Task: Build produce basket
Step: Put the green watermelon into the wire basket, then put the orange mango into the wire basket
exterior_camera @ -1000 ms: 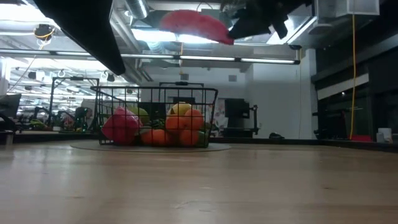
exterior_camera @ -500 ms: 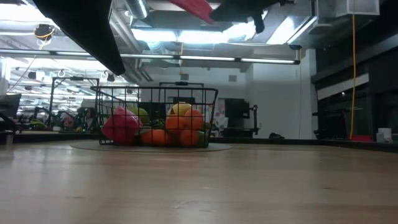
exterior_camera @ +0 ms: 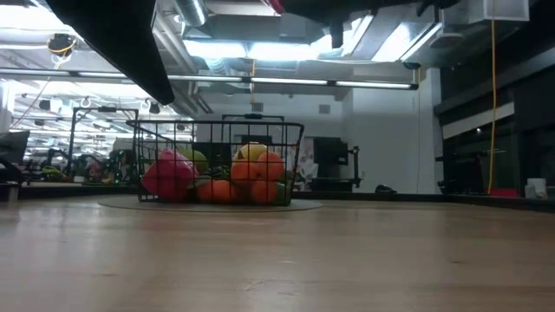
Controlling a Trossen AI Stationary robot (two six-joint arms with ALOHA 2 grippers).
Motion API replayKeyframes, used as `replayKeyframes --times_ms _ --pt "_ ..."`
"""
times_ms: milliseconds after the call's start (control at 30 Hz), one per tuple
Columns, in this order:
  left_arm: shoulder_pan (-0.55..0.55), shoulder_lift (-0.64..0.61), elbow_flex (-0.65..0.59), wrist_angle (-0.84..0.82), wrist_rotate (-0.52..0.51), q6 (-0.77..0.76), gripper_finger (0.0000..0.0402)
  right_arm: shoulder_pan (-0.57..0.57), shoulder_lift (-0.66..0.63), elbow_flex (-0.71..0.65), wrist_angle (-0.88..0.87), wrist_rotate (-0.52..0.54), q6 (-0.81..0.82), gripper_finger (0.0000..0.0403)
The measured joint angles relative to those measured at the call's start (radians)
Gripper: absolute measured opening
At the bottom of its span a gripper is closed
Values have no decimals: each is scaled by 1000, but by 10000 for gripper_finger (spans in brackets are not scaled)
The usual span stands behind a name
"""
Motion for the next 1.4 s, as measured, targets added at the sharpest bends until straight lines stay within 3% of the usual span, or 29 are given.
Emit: replayKeyframes --times_ms 267,467,667,833,1233,1400 --pt "0 0 0 0 0 0 14 -57 9 0 5 2 69 0" --pt "0 0 0 0 0 21 14 -58 64 0 5 236 50 0" --pt "0 1 0 1 -4 24 14 -58 146 0 5 349 19 0" --pt "0 1 0 1 -26 25 14 -58 213 0 12 331 19 13" --pt "0 1 0 5 -27 24 14 -68 274 0 32 297 24 118" --pt "0 1 0 5 -27 23 14 -68 274 0 39 280 82 141"
